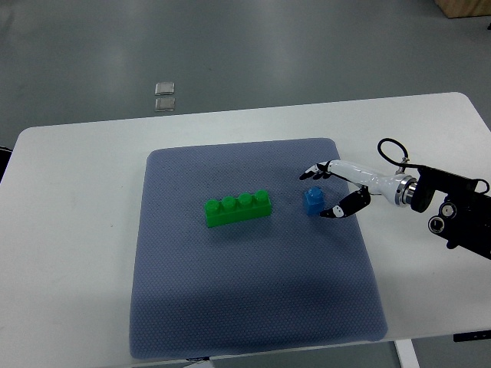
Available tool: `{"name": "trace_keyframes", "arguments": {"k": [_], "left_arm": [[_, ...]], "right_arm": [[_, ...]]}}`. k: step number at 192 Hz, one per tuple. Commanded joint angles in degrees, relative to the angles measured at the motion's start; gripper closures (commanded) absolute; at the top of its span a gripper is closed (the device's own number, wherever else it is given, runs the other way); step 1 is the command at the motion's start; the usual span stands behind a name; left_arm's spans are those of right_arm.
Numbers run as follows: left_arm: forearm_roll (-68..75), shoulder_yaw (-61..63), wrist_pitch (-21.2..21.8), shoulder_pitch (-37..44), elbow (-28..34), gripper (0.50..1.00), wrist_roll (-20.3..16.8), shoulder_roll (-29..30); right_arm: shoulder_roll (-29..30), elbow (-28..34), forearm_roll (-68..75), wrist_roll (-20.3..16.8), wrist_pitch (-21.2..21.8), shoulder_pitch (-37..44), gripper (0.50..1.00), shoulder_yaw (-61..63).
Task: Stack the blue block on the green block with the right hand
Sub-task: 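Lower the right hand to the blue block and close fingers around it, then lift the blue block and carry it over the green block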
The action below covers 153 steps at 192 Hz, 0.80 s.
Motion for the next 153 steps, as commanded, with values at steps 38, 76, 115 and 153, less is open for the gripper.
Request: {"name": "trace_keyframes", "arguments": {"k": [38, 76, 115, 153], "left_arm": [[0.0, 0.0, 0.0, 0.0, 0.0, 0.5, 0.0, 0.0], [0.0, 0.0, 0.0, 0.0, 0.0, 0.5, 0.0, 0.0], [0.0, 0.1, 0.0, 0.0, 0.0, 0.5, 0.0, 0.0], [0.0, 0.0, 0.0, 0.0, 0.0, 0.5, 0.0, 0.0]], "right_arm": [[0.5, 0.0, -4.5, 0.0, -0.3, 0.0, 0.742, 0.0], [1.1, -0.2, -6.7, 0.0, -0.4, 0.2, 0.783, 0.0], [1.2, -0.2, -8.3, 0.0, -0.4, 0.1, 0.812, -0.3], [1.2, -0.2, -9.5, 0.0, -1.0, 0.1, 0.836, -0.3]]}}
